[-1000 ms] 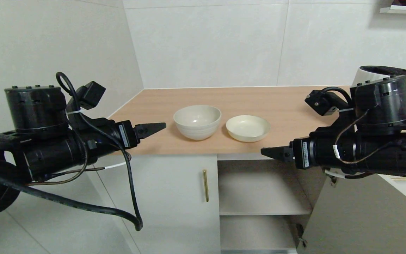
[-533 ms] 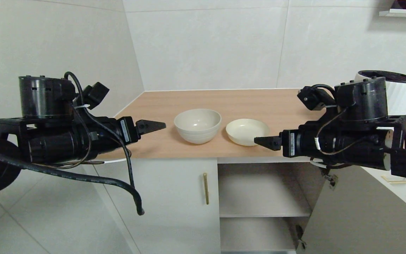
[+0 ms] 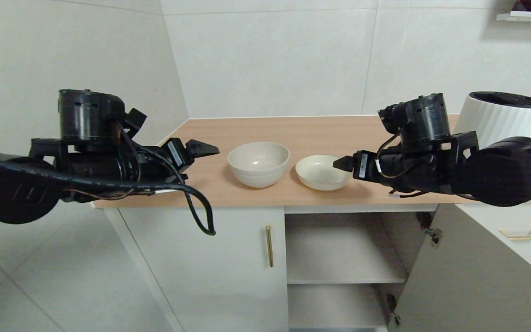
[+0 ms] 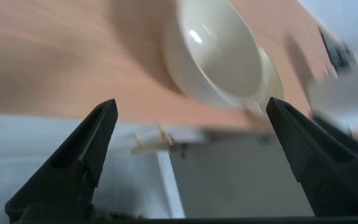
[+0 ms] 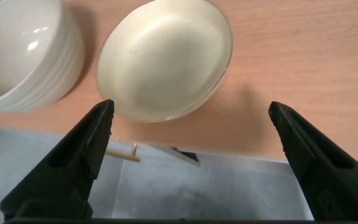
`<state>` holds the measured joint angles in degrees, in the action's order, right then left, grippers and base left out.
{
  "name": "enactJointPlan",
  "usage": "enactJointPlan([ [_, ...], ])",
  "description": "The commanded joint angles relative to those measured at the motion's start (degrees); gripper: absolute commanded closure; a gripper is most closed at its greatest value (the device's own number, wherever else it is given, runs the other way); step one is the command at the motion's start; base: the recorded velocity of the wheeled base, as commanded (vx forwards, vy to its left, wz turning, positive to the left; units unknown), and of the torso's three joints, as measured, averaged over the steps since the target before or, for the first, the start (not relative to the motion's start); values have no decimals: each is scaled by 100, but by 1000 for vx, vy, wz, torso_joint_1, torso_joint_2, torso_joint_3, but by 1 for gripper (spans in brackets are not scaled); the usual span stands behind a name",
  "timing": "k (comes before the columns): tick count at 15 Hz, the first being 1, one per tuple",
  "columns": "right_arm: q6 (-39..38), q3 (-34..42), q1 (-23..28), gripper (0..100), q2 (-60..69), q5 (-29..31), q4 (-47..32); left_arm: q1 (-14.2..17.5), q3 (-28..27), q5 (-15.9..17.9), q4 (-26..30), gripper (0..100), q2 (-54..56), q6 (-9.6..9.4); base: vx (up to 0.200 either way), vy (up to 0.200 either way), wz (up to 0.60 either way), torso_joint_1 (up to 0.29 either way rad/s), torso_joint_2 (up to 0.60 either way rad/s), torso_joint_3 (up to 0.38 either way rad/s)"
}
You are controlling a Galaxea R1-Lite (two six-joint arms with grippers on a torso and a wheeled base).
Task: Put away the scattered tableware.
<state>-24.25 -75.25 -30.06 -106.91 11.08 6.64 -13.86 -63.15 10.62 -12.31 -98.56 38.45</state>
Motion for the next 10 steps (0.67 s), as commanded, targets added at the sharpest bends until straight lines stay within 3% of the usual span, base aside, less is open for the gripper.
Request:
enactJointPlan([
  [1,-1,-60,18,0,-172,8,12,-231,-233,-280,-52,0,-410,66,0,0,0,0,0,0],
  [2,-1,-60,18,0,-172,8,12,-231,-233,-280,-52,0,-410,66,0,0,0,0,0,0],
  [5,-1,-60,27,0,-181,8,21,-583,-224,-868,-746,0,-805,128,0,0,0,0,0,0],
  [10,-1,-42,27,0,-155,8,21,-679,-233,-974,-869,0,-1051,163,0,0,0,0,0,0],
])
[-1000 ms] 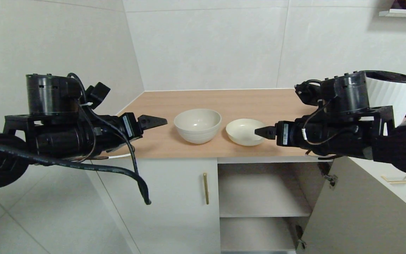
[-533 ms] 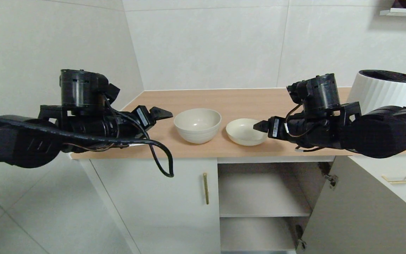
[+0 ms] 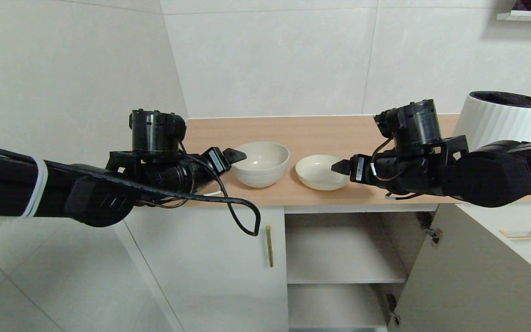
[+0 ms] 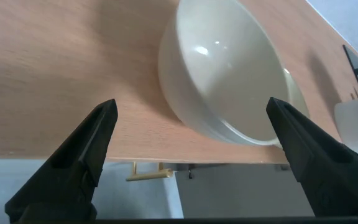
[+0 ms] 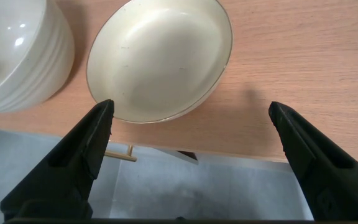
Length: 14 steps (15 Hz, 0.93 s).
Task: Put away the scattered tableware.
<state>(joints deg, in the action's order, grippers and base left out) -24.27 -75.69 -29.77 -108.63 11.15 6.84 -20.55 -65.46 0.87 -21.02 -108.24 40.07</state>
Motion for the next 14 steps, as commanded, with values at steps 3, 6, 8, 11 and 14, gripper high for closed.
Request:
enactJointPlan([
  [3,1,11,-3,0,26,1,10,-10,-10,19,-17,0,-92,1,0,0,0,0,0,0],
  [6,1,19,-3,0,26,1,10,-1,-2,10,-157,0,-206,1,0,0,0,0,0,0],
  [8,1,19,-3,0,26,1,10,-10,-2,10,-201,0,-268,-8,0,0,0,0,0,0],
  [11,1,19,-3,0,35,1,10,-1,-2,10,-201,100,-277,-8,0,0,0,0,0,0],
  [14,1,28,-3,0,44,1,2,-1,-10,1,-201,100,-259,1,0,0,0,0,0,0],
])
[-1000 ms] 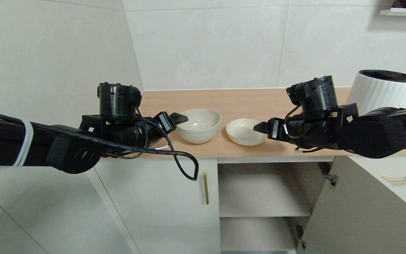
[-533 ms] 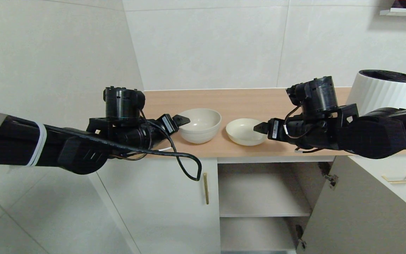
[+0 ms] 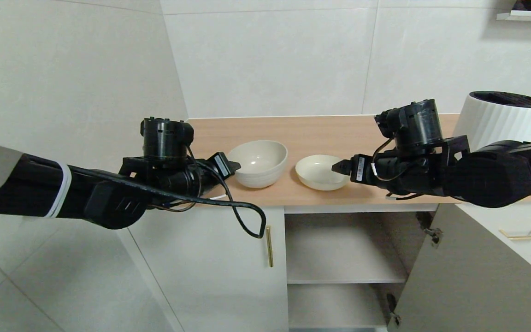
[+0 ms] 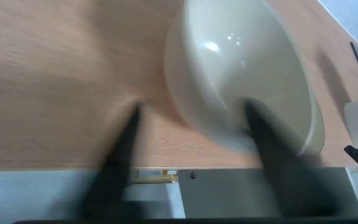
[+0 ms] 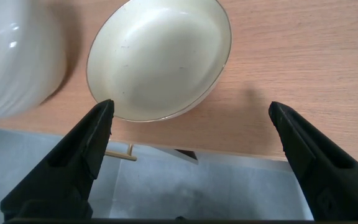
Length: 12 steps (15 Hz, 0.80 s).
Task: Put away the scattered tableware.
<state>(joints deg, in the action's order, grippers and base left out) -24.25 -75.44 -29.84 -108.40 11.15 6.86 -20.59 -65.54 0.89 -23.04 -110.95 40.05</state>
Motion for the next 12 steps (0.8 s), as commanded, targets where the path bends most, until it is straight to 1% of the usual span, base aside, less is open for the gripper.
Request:
enactJointPlan([
  [1,-1,3,-4,0,21,1,-1,2,-3,-1,1,100,20,3,0,0,0,0,0,0],
  [3,-1,46,-4,0,29,-8,8,2,6,-1,1,100,47,3,0,0,0,0,0,0],
  [6,192,301,-22,0,73,-8,201,11,6,-1,10,100,108,-6,0,0,0,0,0,0],
  [8,315,293,-30,0,64,10,201,11,6,-1,10,100,126,-6,0,0,0,0,0,0],
  [11,333,-103,-101,0,-146,634,140,11,67,34,45,100,328,-14,0,0,0,0,0,0],
  [12,350,-217,-118,0,-217,730,87,11,94,43,45,100,372,-14,0,0,0,0,0,0],
])
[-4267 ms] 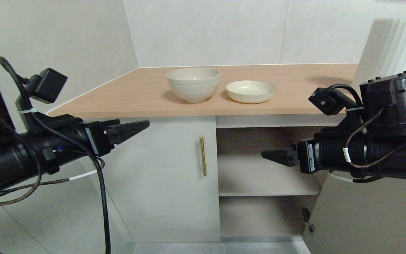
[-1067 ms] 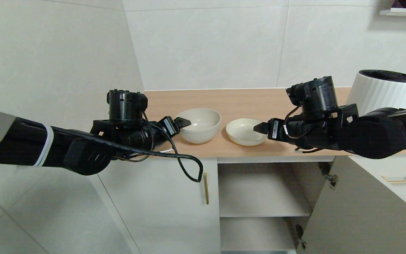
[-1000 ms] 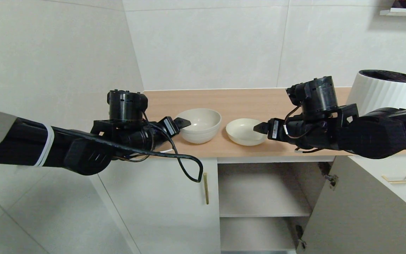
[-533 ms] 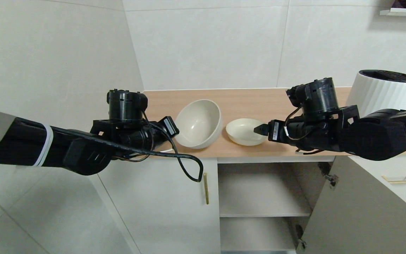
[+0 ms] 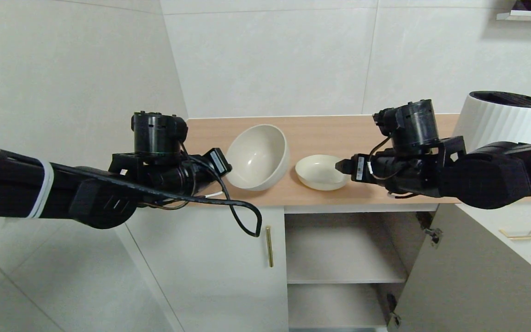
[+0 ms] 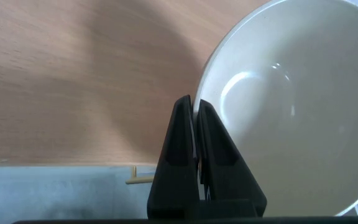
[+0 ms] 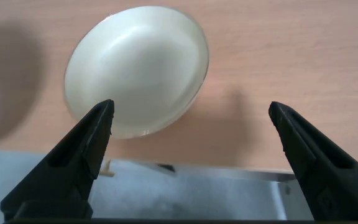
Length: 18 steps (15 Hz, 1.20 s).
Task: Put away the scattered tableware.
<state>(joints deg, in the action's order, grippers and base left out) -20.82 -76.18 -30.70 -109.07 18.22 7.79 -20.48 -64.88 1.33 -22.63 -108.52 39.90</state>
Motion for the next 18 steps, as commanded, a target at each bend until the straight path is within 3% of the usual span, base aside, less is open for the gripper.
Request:
enactJointPlan([
  [1,8,-389,-51,0,-361,199,-225,0,98,69,4,100,244,0,0,0,0,0,0,0],
  [4,8,-705,-51,0,-624,384,-427,0,274,368,4,100,481,-9,0,0,0,0,0,0],
  [5,96,-899,-51,0,-818,542,-436,0,476,816,-23,100,709,-9,0,0,0,0,0,0],
  [6,131,-916,-51,0,-862,568,-427,0,494,869,-23,100,727,-9,0,0,0,0,0,0],
  [17,140,-1110,20,0,-1187,726,-427,9,520,904,-31,100,718,0,0,0,0,0,0,0],
  [18,140,-1118,20,100,-1187,726,-436,9,520,904,-31,100,727,0,0,0,0,0,0,0],
])
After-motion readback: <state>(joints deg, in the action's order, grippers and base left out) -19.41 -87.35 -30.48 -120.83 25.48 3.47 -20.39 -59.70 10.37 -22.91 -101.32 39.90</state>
